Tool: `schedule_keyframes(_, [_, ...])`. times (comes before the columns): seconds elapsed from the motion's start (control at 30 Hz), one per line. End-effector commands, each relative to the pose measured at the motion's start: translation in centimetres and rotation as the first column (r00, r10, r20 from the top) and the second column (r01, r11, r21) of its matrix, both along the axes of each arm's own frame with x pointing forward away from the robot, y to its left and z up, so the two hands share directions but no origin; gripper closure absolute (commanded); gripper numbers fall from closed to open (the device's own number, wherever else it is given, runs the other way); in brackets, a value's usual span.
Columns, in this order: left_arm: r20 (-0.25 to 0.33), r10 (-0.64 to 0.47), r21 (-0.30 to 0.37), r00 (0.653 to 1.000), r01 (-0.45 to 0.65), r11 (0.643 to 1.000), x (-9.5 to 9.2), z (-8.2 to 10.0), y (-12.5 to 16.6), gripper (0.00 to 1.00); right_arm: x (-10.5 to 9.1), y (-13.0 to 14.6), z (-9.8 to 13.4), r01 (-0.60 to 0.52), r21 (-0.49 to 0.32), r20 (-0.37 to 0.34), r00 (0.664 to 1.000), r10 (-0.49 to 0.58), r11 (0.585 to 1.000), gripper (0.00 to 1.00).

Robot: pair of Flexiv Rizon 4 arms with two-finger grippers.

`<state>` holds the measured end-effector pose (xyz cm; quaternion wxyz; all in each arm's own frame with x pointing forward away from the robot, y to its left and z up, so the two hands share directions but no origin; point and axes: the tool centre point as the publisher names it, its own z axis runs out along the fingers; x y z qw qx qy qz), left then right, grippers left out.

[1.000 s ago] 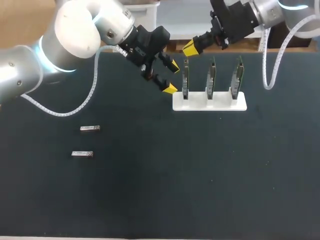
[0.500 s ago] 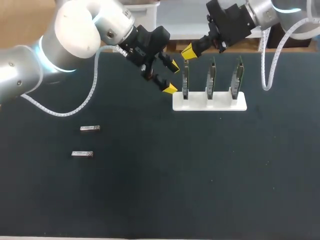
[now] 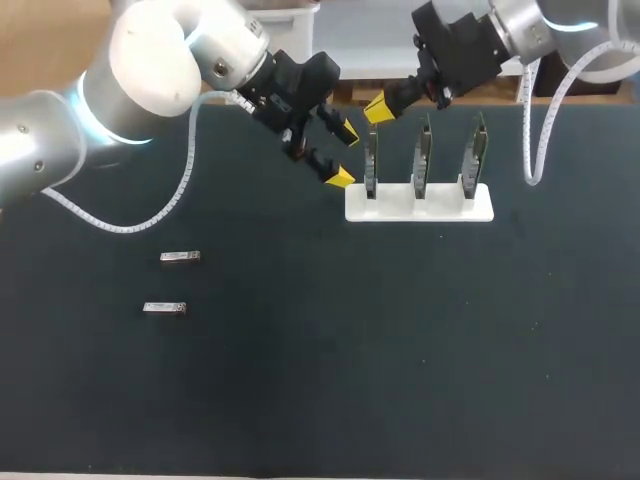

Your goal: Pick up the optical module with the left hand, and insert it into the network port with the right hand.

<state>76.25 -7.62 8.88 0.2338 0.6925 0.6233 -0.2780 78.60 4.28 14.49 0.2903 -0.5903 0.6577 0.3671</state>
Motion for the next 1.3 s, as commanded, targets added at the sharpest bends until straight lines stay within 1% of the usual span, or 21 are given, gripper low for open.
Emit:
schedule_keyframes(0.03, [0.001, 0.001, 0.002, 1.000, -0.001, 1.000, -0.1, 0.0, 0.0, 0.00, 0.1, 0.1, -0.2, 0.003, -0.004, -0.001, 1.000, -0.003, 1.000, 1.00])
schedule_keyframes(0.97, [0.001, 0.001, 0.002, 1.000, -0.001, 1.000, -0.1, 0.0, 0.0, 0.00, 0.0, 0.0, -2.0, 0.008, -0.027, -0.052, 0.999, -0.010, 1.000, 1.00])
schedule_keyframes(1.13, [0.001, 0.001, 0.002, 1.000, -0.001, 1.000, -0.1, 0.0, 0.0, 0.00, -0.2, 0.0, -1.3, 0.013, -0.008, -0.040, 0.999, -0.013, 1.000, 1.00])
schedule_keyframes(1.3, [0.001, 0.001, 0.002, 1.000, -0.001, 1.000, -0.1, 0.0, 0.0, 0.00, -0.4, -0.3, 0.8, 0.015, 0.032, -0.001, 1.000, -0.015, 0.999, 1.00])
